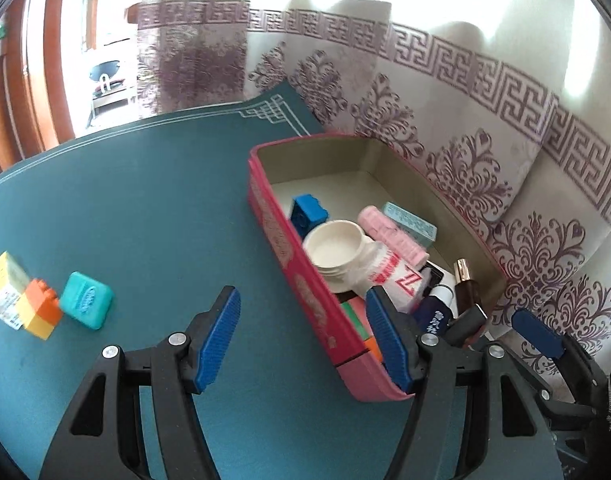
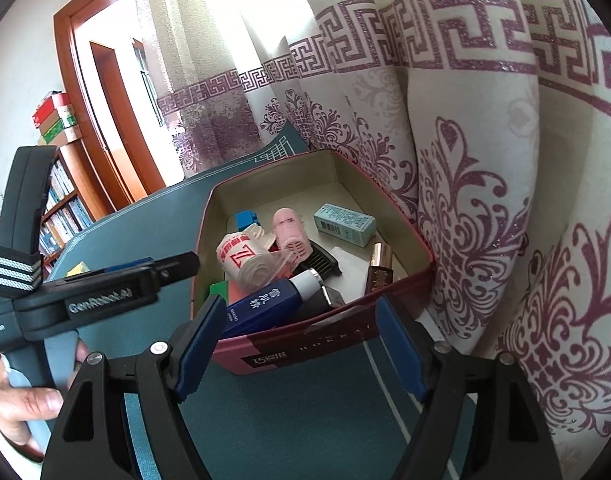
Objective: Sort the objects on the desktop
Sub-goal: 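Return both open tools from the red box to the table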
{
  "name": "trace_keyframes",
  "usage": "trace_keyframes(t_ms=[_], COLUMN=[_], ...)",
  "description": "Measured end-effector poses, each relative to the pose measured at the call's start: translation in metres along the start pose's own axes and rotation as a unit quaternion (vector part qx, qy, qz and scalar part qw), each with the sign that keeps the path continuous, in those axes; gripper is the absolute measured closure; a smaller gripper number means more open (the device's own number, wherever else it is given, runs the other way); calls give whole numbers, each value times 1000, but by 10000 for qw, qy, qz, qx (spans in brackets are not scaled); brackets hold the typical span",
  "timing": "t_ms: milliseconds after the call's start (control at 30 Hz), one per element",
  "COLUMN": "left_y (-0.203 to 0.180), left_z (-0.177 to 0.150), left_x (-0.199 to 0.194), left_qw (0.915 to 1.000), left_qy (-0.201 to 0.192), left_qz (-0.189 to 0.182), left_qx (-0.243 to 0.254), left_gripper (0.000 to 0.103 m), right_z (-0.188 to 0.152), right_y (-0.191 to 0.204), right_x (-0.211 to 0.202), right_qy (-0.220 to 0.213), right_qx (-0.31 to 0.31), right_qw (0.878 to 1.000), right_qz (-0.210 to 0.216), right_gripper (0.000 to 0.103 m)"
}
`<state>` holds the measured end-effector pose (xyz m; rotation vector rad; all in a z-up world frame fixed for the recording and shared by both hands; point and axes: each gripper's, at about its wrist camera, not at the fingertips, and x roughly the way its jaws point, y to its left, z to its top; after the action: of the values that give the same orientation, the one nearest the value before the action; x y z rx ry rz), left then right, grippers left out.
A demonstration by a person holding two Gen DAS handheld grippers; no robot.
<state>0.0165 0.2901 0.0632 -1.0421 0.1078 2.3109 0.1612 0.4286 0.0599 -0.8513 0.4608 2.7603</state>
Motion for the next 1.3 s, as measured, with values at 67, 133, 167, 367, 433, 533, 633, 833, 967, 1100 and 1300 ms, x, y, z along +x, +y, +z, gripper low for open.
trace_keyframes(t_ms=[67,133,167,367,433,533,633,833,967,1100,1300], left_y=[9,22,26,62,75,96,119,168,203,231,265], left_z=[0,-1,-1,-5,-7,-11,-16,-26,-37,-49,-60], left_x=[-6,-12,-13,-27,-33,-43,-55,-75,-85,-94,-109], left_qw=[9999,9996,9994,9968,9956,9931,9895,9795,9693,9598,9487], left_qy=[-39,-72,-74,-176,-211,-254,-327,-437,-452,-474,-561], left_qz=[18,68,92,380,453,558,697,1089,1335,1513,1788], left_qx=[-108,-274,-324,-680,-798,-1001,-1224,-1635,-2015,-2318,-2545], left_gripper=[35,35,35,35,35,35,35,35,35,35,35], right_z=[-1,-2,-2,-6,-6,-8,-11,-18,-22,-27,-33], right_y=[2,6,9,29,36,47,58,83,100,113,127], right_x=[-2,-3,-4,-5,-5,-3,0,6,10,14,20], right_qy=[-11,-8,-3,28,45,108,169,314,390,472,610], right_qx=[-5,-22,-39,-150,-178,-204,-226,-406,-546,-654,-805], right_qw=[10000,10000,10000,9996,9993,9989,9983,9964,9947,9932,9907], right_qz=[24,62,83,253,317,420,514,678,773,844,910], right_gripper=[22,21,21,21,21,21,21,21,21,20,20])
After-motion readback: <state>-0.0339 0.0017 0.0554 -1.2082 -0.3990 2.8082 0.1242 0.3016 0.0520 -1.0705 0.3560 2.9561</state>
